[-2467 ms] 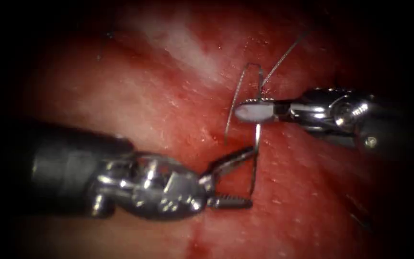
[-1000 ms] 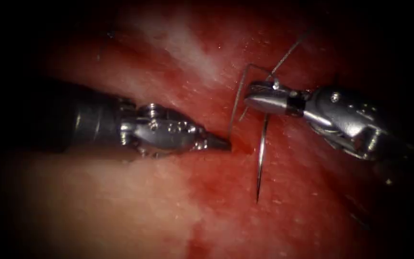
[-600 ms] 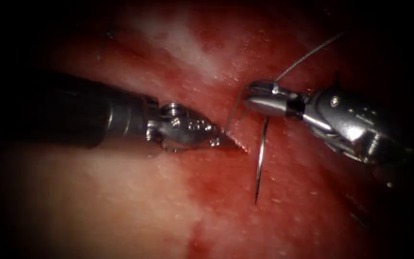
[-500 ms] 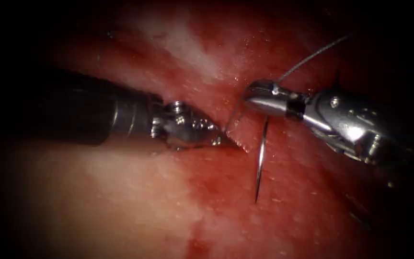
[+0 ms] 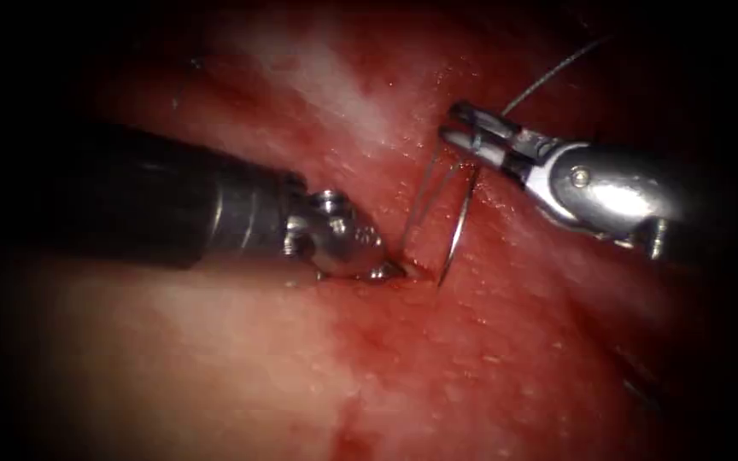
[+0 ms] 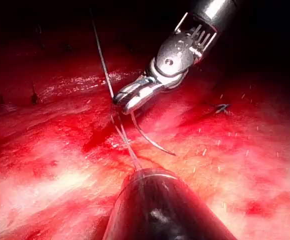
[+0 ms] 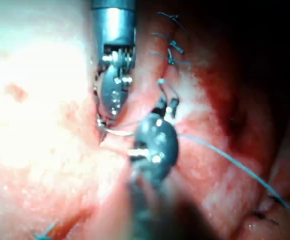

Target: Wound Closure

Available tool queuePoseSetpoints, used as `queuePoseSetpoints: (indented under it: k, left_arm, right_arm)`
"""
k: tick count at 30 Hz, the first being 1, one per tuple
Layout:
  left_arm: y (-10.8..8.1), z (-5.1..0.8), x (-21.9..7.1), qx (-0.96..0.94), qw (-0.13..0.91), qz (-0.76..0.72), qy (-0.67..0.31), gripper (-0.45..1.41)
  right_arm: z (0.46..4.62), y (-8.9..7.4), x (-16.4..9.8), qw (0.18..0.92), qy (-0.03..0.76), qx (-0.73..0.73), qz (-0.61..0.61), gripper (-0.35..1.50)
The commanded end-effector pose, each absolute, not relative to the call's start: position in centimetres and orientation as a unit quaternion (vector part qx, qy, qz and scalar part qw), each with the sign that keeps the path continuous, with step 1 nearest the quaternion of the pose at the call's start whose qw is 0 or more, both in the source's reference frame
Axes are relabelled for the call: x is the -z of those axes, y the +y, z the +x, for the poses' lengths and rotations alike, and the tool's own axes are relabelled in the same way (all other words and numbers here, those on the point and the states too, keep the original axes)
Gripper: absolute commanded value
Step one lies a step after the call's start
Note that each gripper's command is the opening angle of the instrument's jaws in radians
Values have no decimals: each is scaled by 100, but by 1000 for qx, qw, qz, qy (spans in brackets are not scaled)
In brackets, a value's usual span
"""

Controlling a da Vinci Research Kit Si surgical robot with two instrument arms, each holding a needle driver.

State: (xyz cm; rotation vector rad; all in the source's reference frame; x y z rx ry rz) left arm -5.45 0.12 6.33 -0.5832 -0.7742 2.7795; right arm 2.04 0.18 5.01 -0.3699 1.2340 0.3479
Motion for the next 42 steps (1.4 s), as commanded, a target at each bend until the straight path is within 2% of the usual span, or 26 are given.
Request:
queuePoseSetpoints:
  k: [1, 20, 42]
  left_arm:
    - [9, -551, -635, -939, 98, -198, -263, -45]
    - [-8, -541, -621, -938, 91, -199, -267, -43]
    - [-7, -540, -600, -935, 95, -212, -268, -42]
  right_arm:
    - [215, 17, -510, 786, 573, -152, -179, -35]
    - [231, -2, -528, 777, 566, -59, -269, -35]
    - [241, -33, -548, 775, 562, -50, -285, -35]
